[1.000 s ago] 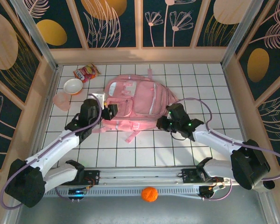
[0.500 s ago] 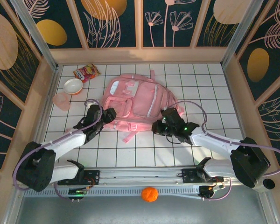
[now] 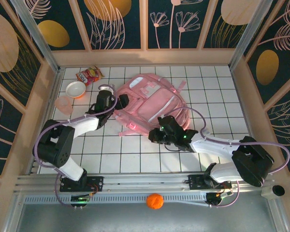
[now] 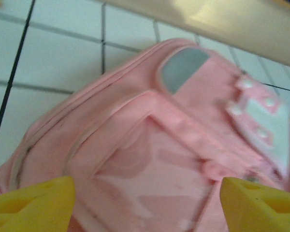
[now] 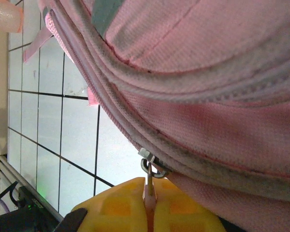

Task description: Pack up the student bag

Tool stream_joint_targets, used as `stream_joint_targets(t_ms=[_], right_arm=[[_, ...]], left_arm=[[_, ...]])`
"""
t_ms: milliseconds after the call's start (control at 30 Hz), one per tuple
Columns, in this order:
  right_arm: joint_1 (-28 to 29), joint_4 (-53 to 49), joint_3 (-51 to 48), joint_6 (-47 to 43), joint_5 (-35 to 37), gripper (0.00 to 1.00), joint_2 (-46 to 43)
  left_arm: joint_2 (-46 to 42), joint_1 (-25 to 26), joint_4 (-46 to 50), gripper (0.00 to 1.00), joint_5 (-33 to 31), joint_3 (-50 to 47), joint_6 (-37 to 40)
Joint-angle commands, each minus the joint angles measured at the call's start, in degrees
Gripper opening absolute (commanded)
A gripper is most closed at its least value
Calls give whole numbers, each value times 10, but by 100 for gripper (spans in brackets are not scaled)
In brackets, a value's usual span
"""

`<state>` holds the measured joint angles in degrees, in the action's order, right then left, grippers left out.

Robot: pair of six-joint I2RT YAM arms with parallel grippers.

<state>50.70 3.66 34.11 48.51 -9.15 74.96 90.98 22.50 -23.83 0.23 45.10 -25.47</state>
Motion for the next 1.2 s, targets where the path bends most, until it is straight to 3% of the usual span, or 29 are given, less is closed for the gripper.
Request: stream_joint_targets(t_ms=[0, 133, 233, 333, 433, 767, 900, 967, 1000, 1167], right_arm=[[-12, 15, 18, -20, -8, 0, 3], [-21, 15, 17, -30, -15, 0, 2], [-27, 15, 16, -36, -22, 0, 2], [-31, 14, 15, -38, -27, 0, 2], [-32, 14, 15, -40, -31, 0, 2], [-33, 13, 17, -47, -38, 0, 0], [-38, -2, 22, -55, -38, 0, -10], [-47, -26, 21, -60, -32, 0, -26], [-56, -41, 19, -66, -31, 0, -37], [-133, -115, -1, -109, -55, 0, -114]], left_arm=[[-62, 1, -14, 77, 56, -17, 255], [-119, 2, 58, 68, 214, -56, 541], [-135, 14, 116, 59, 316, -69, 690], [-137, 52, 124, 59, 358, -89, 798], [-110, 95, 124, 60, 325, -78, 837], [-25, 152, 94, 54, 312, -36, 861], [-9, 156, 90, 29, 278, -34, 842], [-13, 155, 101, 6, 238, -39, 842], [-17, 150, 110, 0, 220, -42, 840], [-71, 81, 156, 0, 238, -75, 849]])
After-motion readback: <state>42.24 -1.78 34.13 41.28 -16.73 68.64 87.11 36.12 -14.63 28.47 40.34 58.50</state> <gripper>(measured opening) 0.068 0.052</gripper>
